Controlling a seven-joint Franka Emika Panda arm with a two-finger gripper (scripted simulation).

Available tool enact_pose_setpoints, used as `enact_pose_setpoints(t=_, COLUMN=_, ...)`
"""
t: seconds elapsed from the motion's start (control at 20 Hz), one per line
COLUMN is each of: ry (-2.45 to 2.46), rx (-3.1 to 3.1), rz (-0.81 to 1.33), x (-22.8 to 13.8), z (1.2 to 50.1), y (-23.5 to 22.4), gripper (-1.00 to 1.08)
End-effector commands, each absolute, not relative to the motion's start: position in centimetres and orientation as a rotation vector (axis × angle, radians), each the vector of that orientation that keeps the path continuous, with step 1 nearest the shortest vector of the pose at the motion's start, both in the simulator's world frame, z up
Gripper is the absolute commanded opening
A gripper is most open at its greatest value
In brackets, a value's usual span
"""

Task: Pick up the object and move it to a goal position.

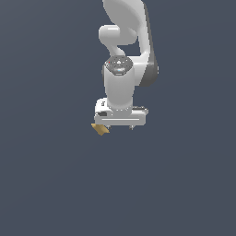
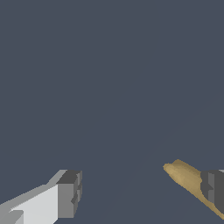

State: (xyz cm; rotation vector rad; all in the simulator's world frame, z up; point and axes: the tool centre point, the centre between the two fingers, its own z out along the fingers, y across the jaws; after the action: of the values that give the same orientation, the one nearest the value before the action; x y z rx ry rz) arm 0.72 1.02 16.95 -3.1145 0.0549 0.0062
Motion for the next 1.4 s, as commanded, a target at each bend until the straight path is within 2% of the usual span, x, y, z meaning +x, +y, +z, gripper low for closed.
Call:
enact_pose_setpoints(t=0.0, ry=0.055, rx=-3.115, rz=0.006, x=0.7, z=16.9, y=1.0, gripper=1.00)
enact_pose_setpoints(t=0.55, ry=0.062, rx=-3.118, rz=-0.058, x=1.6, z=18.8, y=-1.3, gripper=1.00)
enact_pose_setpoints(t=1.35, ry=-0.123, rx=-3.121, rz=-0.051, x=0.9, z=18.2, y=-2.3, gripper=1.00)
